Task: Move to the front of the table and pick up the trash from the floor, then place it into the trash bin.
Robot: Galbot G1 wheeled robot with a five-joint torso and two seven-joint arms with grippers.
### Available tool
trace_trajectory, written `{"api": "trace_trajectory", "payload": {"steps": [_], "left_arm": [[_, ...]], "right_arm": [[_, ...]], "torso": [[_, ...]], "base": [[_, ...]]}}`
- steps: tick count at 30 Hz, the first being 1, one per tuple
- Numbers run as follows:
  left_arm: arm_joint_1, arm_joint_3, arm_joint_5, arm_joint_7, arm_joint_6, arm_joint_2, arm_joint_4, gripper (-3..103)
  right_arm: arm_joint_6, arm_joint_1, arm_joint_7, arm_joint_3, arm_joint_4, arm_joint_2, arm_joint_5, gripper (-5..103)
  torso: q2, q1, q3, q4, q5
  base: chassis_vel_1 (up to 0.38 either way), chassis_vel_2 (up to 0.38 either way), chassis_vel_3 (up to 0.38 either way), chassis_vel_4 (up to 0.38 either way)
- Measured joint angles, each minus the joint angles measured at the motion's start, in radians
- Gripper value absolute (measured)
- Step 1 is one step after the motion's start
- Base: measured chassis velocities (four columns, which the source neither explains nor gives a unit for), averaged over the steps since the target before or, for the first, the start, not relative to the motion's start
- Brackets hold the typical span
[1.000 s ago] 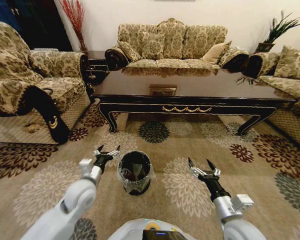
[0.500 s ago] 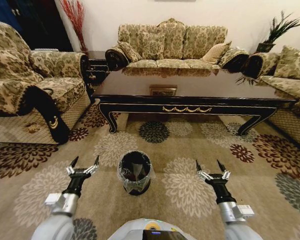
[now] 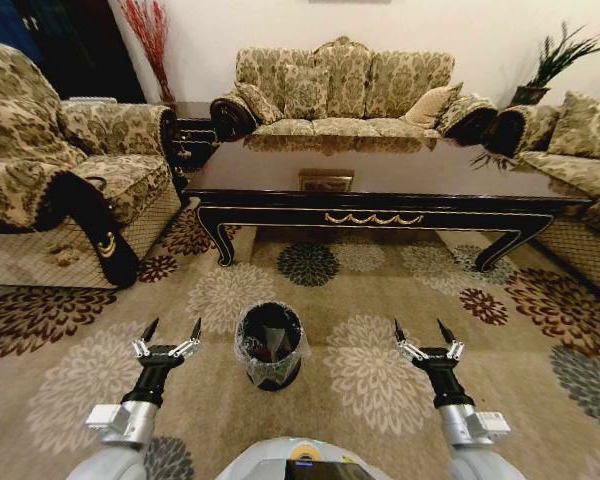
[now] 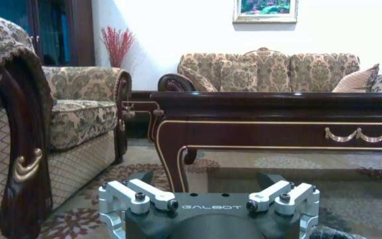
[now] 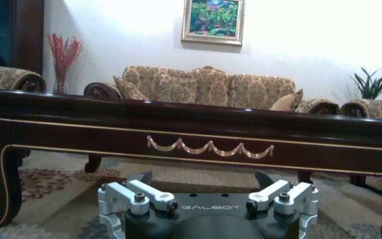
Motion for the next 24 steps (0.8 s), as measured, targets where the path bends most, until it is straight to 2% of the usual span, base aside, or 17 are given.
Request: {"api": "trace_trajectory", "payload": {"steps": [18, 24], "left_arm": [[-0.004, 0.002, -0.003, -0.003, 0.004, 0.001, 0.001, 100], [-0.004, 0.003, -0.004, -0.003, 0.005, 0.002, 0.001, 100]], "right_arm": [[-0.003, 0.000, 0.001, -0.001, 0.002, -0.001, 0.002, 100], [-0.004, 0.000, 0.002, -0.001, 0.002, -0.001, 0.002, 100]], "torso": [[0.000, 0.000, 0.000, 0.0000, 0.0000], [0.000, 0.000, 0.000, 0.0000, 0.0000]], "base": [[0.000, 0.000, 0.000, 0.000], [0.067, -0.094, -0.088, 0.092]]}}
